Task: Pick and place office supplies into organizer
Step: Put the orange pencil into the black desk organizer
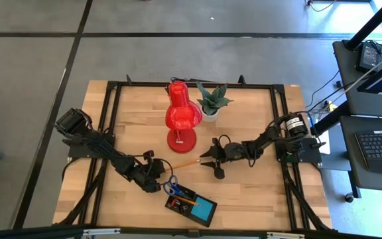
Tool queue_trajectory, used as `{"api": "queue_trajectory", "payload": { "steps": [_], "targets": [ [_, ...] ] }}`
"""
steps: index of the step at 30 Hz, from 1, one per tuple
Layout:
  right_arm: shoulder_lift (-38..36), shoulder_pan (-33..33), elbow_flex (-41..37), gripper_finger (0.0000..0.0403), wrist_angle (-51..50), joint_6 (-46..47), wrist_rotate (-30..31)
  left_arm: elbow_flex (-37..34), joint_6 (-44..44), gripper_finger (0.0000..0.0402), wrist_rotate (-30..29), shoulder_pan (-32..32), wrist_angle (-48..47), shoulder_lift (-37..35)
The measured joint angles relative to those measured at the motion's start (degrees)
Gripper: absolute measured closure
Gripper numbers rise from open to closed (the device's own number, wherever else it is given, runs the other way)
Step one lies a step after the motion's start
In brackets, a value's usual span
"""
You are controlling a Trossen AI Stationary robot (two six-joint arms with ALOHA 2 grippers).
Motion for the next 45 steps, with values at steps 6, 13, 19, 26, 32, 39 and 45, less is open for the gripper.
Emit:
{"api": "queue_trajectory", "payload": {
  "steps": [6,13,19,26,32,39,45],
  "targets": [
    [2.96,0.02,3.44,0.0231,-1.16,-1.57,-0.01,0.00,0.00,0.0398,0.01,0.00,0.07,0.00],
    [4.69,-0.09,5.38,0.0231,-4.05,-1.90,0.15,0.00,0.00,0.0398,0.43,0.00,0.09,-0.02],
    [4.71,-0.09,5.34,0.0243,-4.04,-1.90,0.17,0.00,-0.02,0.0398,0.57,0.00,0.11,-0.02],
    [4.73,-0.09,5.32,0.0274,-3.99,-2.76,1.05,0.00,-0.02,0.0398,0.66,0.00,0.15,-0.02],
    [4.82,-0.09,5.25,0.0293,-2.70,-2.89,1.04,0.00,-0.17,0.0398,0.74,0.00,0.15,-0.02],
    [4.82,-0.09,5.25,0.0296,-2.67,-2.78,1.05,0.00,-0.15,0.0398,0.85,0.00,0.17,-0.02],
    [4.82,-0.09,5.25,0.0304,-2.62,-2.67,1.06,0.00,-0.45,0.0398,0.86,0.00,0.17,-0.02]
  ]
}}
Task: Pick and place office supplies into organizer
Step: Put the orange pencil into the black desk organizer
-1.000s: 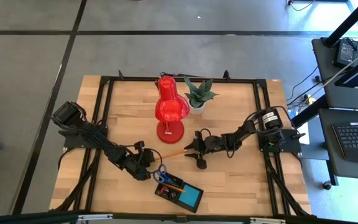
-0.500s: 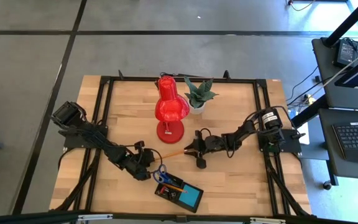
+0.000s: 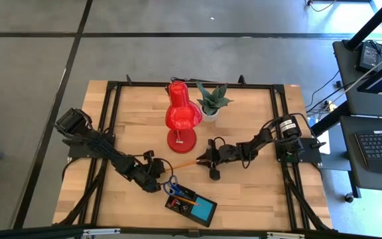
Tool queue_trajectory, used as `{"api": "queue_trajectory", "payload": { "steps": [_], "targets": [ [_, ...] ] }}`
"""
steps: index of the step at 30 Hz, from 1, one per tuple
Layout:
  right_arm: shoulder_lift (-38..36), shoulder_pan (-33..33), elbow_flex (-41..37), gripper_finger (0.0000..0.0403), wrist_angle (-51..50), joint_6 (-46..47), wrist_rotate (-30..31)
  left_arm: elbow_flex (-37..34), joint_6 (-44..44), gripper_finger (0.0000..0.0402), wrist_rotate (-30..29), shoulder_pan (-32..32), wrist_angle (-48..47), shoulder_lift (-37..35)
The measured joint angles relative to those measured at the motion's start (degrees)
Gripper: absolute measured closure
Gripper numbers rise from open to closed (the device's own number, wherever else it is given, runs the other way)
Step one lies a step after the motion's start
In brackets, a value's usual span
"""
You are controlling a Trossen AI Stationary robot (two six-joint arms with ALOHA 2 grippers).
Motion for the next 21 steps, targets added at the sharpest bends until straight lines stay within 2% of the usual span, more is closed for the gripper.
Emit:
{"api": "queue_trajectory", "payload": {
  "steps": [10,16,21],
  "targets": [
    [0.00,0.10,-0.11,0.0377,-0.35,-1.53,-1.60,0.00,-0.12,0.0398,-0.06,-0.02,0.02,0.00],
    [0.00,0.04,-0.11,0.0378,-0.26,-0.39,-1.82,-0.02,-1.07,0.0390,-1.27,-0.11,0.11,-0.02],
    [-0.30,-0.19,-0.01,0.0378,0.20,-0.02,-1.76,-0.24,2.36,0.0348,1.44,0.13,-0.60,-3.24]
  ]
}}
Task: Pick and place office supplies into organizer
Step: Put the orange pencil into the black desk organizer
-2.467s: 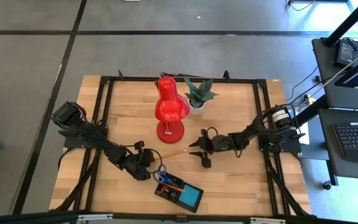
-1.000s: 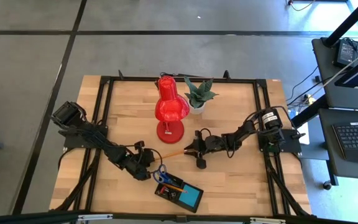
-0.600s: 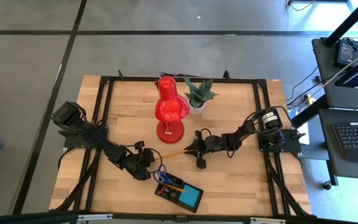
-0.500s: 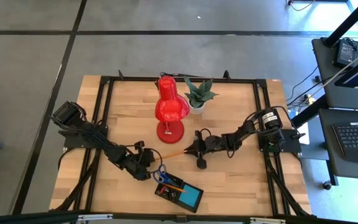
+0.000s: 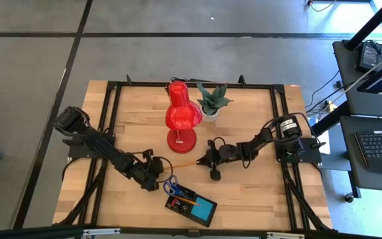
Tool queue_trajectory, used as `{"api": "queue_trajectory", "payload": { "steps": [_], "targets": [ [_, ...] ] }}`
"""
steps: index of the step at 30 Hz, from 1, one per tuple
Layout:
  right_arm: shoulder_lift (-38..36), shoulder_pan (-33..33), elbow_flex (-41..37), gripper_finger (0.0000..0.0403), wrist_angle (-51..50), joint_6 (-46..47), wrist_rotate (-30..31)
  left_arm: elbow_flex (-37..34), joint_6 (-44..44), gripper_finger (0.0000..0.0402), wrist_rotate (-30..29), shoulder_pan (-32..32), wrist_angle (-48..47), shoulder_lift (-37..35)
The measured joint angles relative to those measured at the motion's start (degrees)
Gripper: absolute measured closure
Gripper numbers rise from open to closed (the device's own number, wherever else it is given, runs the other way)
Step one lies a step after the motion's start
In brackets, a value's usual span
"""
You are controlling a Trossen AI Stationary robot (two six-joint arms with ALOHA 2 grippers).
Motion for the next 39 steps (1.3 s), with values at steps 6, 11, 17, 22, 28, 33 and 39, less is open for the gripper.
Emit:
{"api": "queue_trajectory", "payload": {
  "steps": [6,11,17,22,28,33,39],
  "targets": [
    [-4.21,-0.78,0.07,0.0378,-2.66,1.00,-0.16,-0.05,1.70,0.0291,3.42,-0.07,-5.78,-10.17],
    [-12.05,-0.97,0.08,0.0378,-12.57,-0.25,2.37,0.04,-1.25,0.0273,4.29,-0.55,-14.84,-18.28],
    [-25.71,-0.33,0.95,0.0378,-30.86,-4.38,6.24,0.08,-1.94,0.0276,4.25,-1.18,-19.31,-23.32],
    [-34.54,3.60,10.30,0.0378,-57.59,-9.13,12.10,0.15,-0.62,0.0276,4.12,-1.62,-19.62,-24.06],
    [-35.11,10.98,31.25,0.0378,-90.22,-8.96,21.30,0.17,-0.53,0.0277,3.76,-1.62,-19.64,-24.08],
    [-32.22,15.75,46.18,0.0378,-107.67,-2.35,23.01,0.17,-0.46,0.0277,2.80,-1.62,-19.60,-24.08],
    [-25.71,19.92,58.14,0.0378,-117.55,5.93,20.03,0.17,-0.46,0.0277,1.52,-1.62,-19.60,-24.08]
  ]
}}
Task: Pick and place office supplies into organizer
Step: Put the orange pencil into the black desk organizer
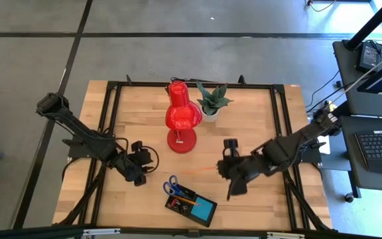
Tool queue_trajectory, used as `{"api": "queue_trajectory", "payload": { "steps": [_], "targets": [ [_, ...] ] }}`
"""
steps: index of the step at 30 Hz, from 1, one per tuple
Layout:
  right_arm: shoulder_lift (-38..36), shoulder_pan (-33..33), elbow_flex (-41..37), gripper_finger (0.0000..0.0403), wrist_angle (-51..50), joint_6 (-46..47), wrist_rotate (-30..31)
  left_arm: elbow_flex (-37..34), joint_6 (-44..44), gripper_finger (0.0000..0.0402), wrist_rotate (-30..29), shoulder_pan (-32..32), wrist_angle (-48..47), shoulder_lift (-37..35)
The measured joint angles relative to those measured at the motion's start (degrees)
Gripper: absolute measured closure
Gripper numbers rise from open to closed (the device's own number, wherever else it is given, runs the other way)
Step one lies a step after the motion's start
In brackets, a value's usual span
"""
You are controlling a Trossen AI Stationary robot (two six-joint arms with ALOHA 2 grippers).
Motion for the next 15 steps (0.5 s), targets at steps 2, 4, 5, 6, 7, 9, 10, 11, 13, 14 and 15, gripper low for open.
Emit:
{"api": "queue_trajectory", "payload": {
  "steps": [2,4,5,6,7,9,10,11,13,14,15],
  "targets": [
    [2.71,0.92,3.91,0.0378,-2.52,2.71,-2.68,0.00,0.00,0.0277,-0.02,0.00,0.02,0.00],
    [5.55,1.56,7.76,0.0378,-6.27,6.22,-4.60,0.01,-0.04,0.0277,-0.02,0.00,0.02,0.00],
    [7.00,1.69,9.64,0.0378,-8.28,7.92,-5.39,0.02,-0.01,0.0277,-0.02,0.00,0.03,0.00],
    [8.48,1.69,11.50,0.0378,-10.41,9.89,-6.01,0.03,0.00,0.0277,-0.04,0.00,0.02,0.00],
    [9.92,1.65,13.20,0.0378,-12.42,12.24,-6.97,0.06,0.00,0.0277,-0.27,0.00,0.02,0.00],
    [12.76,1.57,16.45,0.0378,-15.26,15.32,-10.31,0.09,0.00,0.0277,-0.96,0.00,0.04,0.00],
    [14.11,1.54,17.98,0.0378,-15.93,15.98,-11.97,0.09,0.00,0.0277,-1.31,0.00,0.04,0.00],
    [15.34,1.54,19.50,0.0378,-16.68,16.15,-13.55,0.09,0.02,0.0277,-1.77,0.00,0.04,0.00],
    [17.56,1.58,22.60,0.0378,-18.83,16.13,-15.01,0.09,0.02,0.0277,-2.58,0.00,0.04,0.00],
    [18.42,1.60,24.08,0.0378,-19.79,16.15,-15.05,0.09,0.02,0.0277,-2.79,0.00,0.02,0.00],
    [19.25,1.60,25.60,0.0378,-21.09,16.19,-14.88,0.09,0.02,0.0277,-3.02,0.00,0.03,0.00]
  ]
}}
